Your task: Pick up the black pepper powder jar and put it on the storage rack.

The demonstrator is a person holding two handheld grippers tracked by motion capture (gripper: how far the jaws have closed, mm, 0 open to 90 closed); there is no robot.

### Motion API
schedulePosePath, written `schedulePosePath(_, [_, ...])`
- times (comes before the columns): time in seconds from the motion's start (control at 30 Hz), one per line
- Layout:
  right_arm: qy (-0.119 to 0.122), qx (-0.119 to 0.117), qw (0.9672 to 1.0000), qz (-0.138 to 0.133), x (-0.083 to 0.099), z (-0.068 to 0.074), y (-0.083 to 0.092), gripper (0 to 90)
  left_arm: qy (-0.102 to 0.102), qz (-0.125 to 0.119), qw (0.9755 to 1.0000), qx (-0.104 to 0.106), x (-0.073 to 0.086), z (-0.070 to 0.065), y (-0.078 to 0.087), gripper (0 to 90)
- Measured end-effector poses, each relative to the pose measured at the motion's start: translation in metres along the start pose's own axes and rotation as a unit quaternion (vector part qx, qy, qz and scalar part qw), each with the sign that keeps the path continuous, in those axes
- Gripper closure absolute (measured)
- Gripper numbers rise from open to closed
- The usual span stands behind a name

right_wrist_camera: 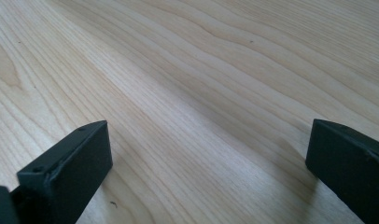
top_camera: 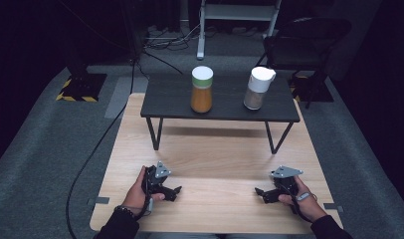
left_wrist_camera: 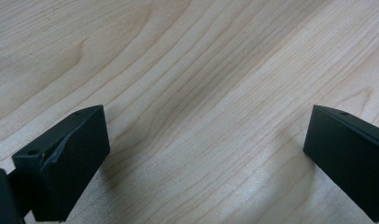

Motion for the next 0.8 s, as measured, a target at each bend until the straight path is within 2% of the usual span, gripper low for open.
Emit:
schedulePosePath(0.3, [0.013, -0.014, 0.9998, -0.002, 0.005, -0.008, 0.003, 0.3, 0.000, 0.000, 1.0000, 0.000, 0.000, 0.000, 0.000, 0.5])
schedulePosePath(0.8, [0.016, -0.018, 0.9997, -0.003, 0.005, -0.011, 0.003, 0.0, -0.003, 0.001, 1.0000, 0.001, -0.001, 0.000, 0.000, 0.4])
Point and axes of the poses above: each handheld gripper's, and its own axes: y roughly backward along the jaws, x roughly out of its underside, z roughly to its left, the point moved 3 cm from there along -y, roughly forward along the jaws, and after that the axes turned 10 degrees about y, right-handed, at the moved point
